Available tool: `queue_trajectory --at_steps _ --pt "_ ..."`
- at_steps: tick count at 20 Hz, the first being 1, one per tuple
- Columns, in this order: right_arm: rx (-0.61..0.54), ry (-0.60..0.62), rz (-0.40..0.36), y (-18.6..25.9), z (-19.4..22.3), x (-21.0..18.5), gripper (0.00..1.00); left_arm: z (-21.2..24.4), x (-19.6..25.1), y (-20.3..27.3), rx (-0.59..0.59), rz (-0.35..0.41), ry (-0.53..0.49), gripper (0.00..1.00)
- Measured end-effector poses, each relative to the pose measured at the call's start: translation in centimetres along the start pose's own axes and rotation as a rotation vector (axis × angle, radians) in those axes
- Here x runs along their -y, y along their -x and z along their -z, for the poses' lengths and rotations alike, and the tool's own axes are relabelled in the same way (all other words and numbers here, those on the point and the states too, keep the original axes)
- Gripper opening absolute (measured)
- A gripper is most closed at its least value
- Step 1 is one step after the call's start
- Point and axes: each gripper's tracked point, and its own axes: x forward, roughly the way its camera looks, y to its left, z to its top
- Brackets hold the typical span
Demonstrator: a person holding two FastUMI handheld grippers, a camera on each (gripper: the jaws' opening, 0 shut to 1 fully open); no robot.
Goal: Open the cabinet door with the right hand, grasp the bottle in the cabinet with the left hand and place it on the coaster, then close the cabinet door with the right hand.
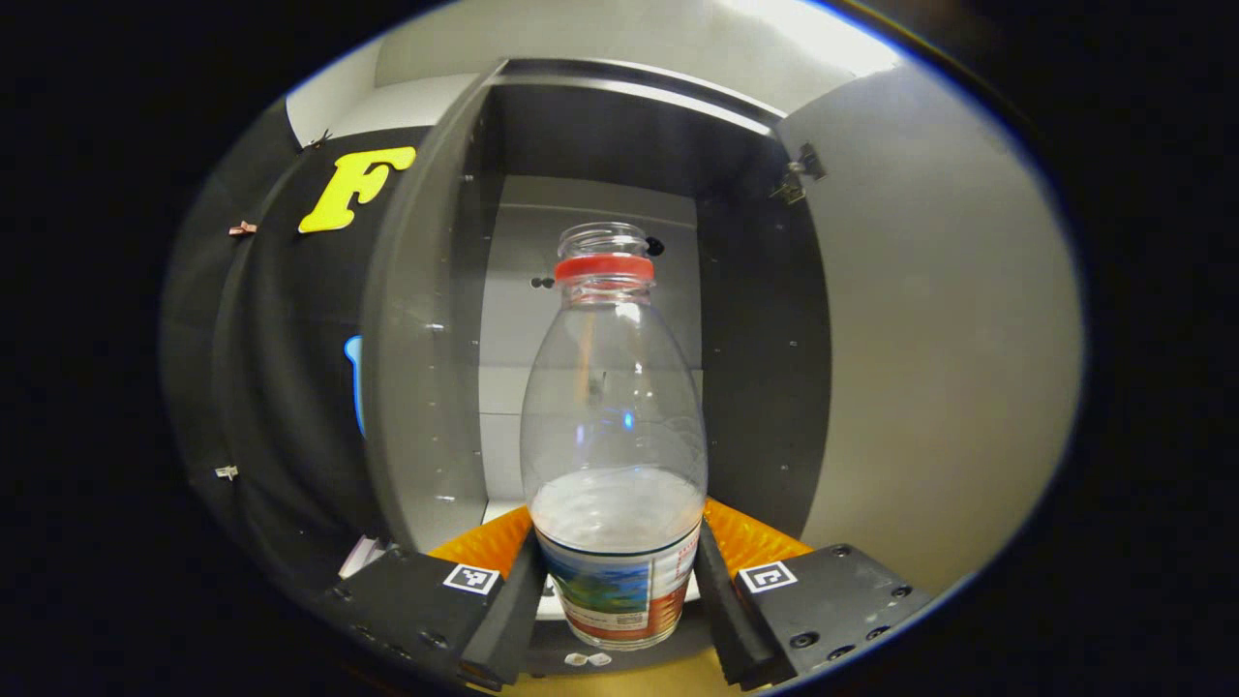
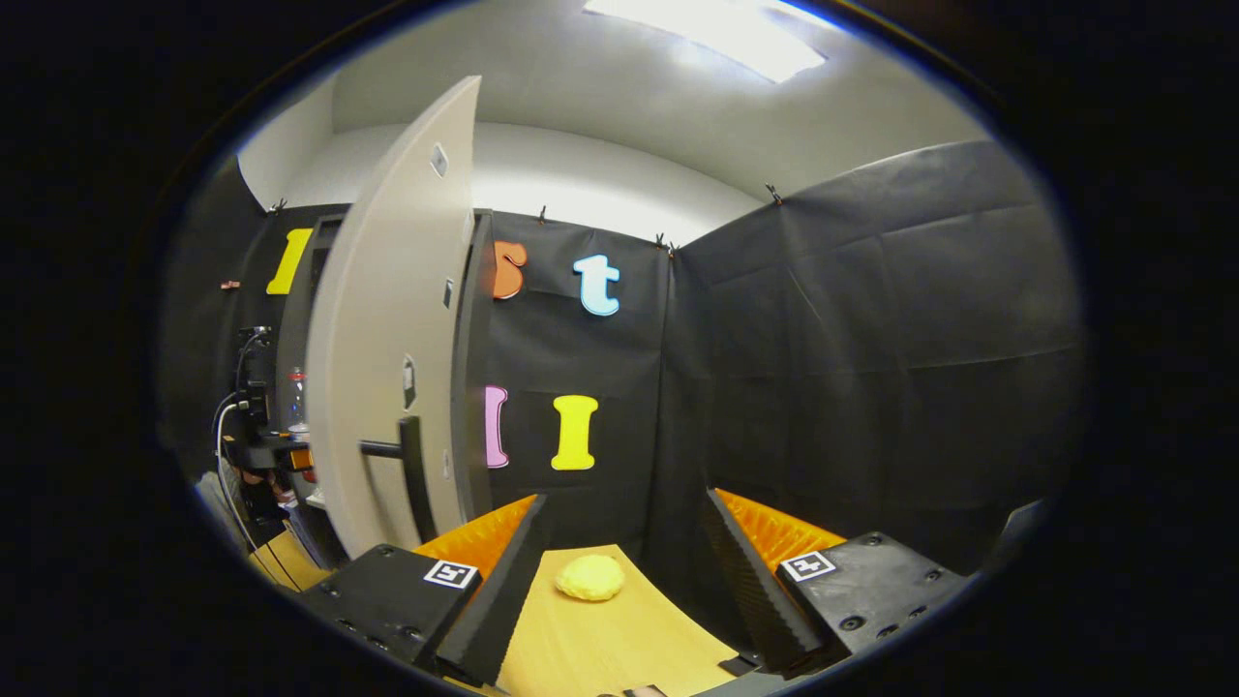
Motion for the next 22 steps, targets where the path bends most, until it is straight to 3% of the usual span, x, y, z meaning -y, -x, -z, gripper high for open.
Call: queue_trajectory --at_steps 5,9,12,16,19,22 --pt "0.001 0.045 -0.038 5.3 -0.5 -5.7 0.94 0.6 -1.8 7.3 -0.021 0.052 -0.026 0.75" --pt "-0.027 0.045 -0.091 8.2 0.2 -10.1 0.98 2.2 -3.4 11.7 -0.037 0.071 0.002 0.75" --pt "-0.027 0.010 -0.169 9.1 0.3 -14.4 0.97 3.2 -4.9 14.7 -0.036 0.053 0.012 0.75" --pt "-0.039 -0.008 -0.280 8.2 2.4 -20.8 0.97 5.4 -6.5 18.1 -0.039 0.031 -0.012 0.75" --pt "-0.009 0.001 -0.347 6.8 3.1 -25.1 0.97 8.5 -6.2 20.4 -0.062 0.076 0.073 0.76" --pt "0.009 0.000 -0.413 5.1 5.2 -29.6 0.97 12.0 -7.2 20.9 -0.067 0.032 0.098 0.76"
